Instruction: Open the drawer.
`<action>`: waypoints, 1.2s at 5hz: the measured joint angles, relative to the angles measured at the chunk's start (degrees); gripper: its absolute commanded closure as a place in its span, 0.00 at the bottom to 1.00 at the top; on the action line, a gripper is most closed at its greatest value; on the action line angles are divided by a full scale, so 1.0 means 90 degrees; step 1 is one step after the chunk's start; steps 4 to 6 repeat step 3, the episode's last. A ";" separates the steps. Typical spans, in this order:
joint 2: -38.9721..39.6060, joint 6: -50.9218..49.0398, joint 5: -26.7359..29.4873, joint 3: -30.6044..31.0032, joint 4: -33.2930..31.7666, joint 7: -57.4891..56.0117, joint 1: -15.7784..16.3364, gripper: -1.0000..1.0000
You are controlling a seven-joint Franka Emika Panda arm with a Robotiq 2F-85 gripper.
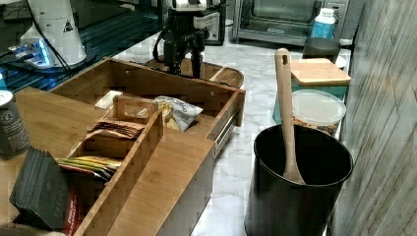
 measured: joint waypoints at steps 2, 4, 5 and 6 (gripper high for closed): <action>-0.0020 -0.0037 0.0010 -0.0004 0.0000 -0.0003 0.0023 0.00; -0.0038 -0.0050 0.0010 -0.0012 0.0000 -0.0003 0.0022 0.00; -0.0038 -0.0050 0.0010 -0.0012 0.0000 -0.0003 0.0022 0.00; -0.0038 -0.0050 0.0010 -0.0012 0.0000 -0.0003 0.0022 0.00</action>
